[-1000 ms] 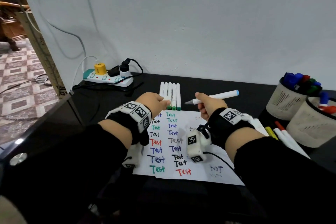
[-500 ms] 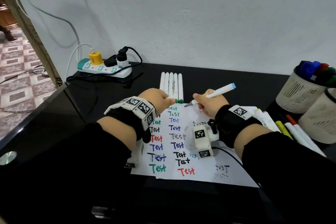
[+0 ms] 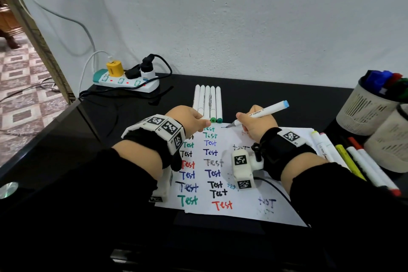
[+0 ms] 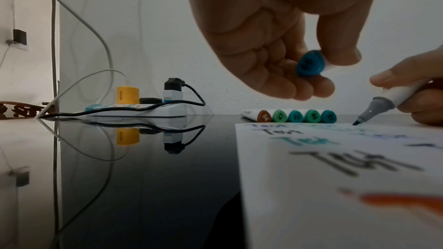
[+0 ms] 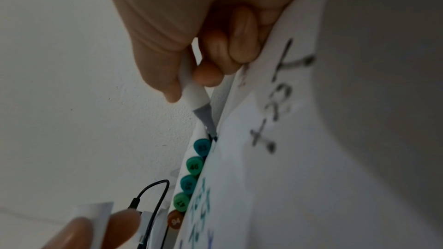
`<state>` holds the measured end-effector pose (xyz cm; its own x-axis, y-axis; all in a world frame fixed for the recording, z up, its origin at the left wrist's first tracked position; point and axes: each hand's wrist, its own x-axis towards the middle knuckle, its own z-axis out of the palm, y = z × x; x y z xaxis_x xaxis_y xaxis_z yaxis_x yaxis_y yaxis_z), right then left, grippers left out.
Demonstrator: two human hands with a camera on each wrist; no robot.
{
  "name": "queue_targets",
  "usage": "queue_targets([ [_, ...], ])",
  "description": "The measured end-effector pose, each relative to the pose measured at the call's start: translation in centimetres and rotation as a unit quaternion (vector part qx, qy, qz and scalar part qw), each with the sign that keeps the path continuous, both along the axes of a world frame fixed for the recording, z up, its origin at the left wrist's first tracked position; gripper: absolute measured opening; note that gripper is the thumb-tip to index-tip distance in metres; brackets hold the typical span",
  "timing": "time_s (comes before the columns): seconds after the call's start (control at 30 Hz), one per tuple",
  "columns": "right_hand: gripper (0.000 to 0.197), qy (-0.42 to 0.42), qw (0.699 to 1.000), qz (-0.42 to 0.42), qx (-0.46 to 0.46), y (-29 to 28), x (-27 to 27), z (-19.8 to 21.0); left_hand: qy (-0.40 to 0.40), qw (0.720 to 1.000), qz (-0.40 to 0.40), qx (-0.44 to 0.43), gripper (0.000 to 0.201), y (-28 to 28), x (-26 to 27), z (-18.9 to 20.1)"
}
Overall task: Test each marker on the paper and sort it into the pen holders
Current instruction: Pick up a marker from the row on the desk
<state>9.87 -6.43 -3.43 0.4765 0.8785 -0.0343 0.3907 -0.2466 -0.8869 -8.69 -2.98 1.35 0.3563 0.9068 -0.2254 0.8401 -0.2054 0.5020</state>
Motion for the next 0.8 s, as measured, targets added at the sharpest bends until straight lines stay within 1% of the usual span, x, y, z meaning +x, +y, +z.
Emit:
queue_targets([
  [0.07, 0.031, 0.006, 1.000, 0.001, 0.004, -0.14, -0.05, 0.03, 0.006, 1.000, -0.002, -0.002, 0.034, -0.05, 0.01, 0.05],
  [0.2, 0.030, -0.014, 1.000, 0.019, -0.007, -0.28, -0.16, 0.23, 0.016, 1.000, -0.004, -0.004, 0.033, -0.05, 0.10, 0.12],
  [0.27, 0.029, -0.011, 1.000, 0.021, -0.009, -0.21, -0.13, 0.21, 0.020, 1.000, -0.005, -0.004, 0.032, -0.04, 0.17, 0.14],
  [0.5, 0.032, 0.006, 1.000, -0.006, 0.009, -0.48, -0.15, 0.19, 0.026, 1.000, -0.009, -0.001, 0.034, 0.07, 0.20, 0.02],
  [0.8, 0.034, 0.004, 1.000, -0.013, 0.017, -0.44, -0.20, 0.10, 0.019, 1.000, -0.006, -0.002, 0.032, 0.13, 0.20, -0.06],
])
